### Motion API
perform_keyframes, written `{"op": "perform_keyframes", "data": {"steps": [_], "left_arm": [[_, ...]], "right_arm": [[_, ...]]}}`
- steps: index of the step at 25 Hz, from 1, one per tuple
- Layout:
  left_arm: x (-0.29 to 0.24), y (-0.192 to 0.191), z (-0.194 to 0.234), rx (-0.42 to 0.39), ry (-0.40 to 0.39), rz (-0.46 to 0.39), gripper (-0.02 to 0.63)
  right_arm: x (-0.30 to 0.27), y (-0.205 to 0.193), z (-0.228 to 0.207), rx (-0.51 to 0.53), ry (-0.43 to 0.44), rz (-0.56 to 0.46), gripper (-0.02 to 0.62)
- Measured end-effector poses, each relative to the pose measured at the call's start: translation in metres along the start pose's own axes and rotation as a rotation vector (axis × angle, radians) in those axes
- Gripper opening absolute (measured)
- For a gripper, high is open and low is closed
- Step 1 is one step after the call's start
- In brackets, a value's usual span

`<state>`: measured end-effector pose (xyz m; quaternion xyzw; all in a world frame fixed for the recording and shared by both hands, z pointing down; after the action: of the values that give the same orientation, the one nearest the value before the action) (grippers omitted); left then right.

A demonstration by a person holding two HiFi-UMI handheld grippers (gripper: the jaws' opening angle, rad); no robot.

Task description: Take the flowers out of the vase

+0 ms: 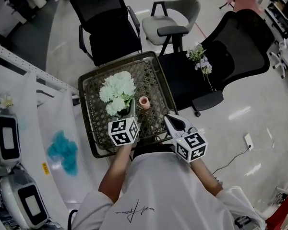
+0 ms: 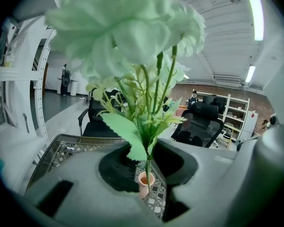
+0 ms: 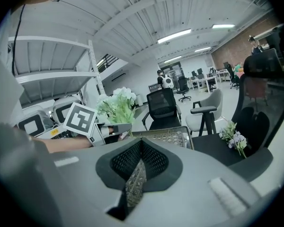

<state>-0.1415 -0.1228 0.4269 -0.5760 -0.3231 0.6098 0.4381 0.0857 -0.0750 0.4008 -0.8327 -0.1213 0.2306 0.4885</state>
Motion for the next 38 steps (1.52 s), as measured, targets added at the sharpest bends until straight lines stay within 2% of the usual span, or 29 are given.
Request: {"op": "perform_keyframes", "data": {"steps": [17, 25, 34, 38], "left_arm": [[0.029, -0.016, -0.006, 0.058, -0.015, 0.032, 0.091], [0.039, -0.021, -0.009, 0.091, -0.029, 0.050, 0.091], [0.052, -0.036, -0.023, 0.076, -0.065, 0.090, 0.091], [0.058, -0.037, -0.020, 0.099, -0.068, 0.089, 0.091]], "right_arm": [[-0.009, 0.002, 0.004, 0.079, 0.037, 0.031, 0.005], [-0.013, 0.001, 0.005, 0.089, 0.052, 0.051, 0.005], [-0.017, 0.002, 0.005, 0.090, 0.068, 0.058, 0.005], [-0.018, 0.002, 0.005, 0.100, 0.078, 0.069, 0.005]]}}
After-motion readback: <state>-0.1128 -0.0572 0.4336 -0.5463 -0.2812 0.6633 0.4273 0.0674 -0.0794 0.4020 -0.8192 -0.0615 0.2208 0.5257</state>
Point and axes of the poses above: the fingertips, and each gripper's own axes: x backward along the fingers, z to its left, y out of its top, the point moved 9 cm from there along x, backward along the fingers, and after that the axes turned 15 degrees about y, right-handed, at the moved point
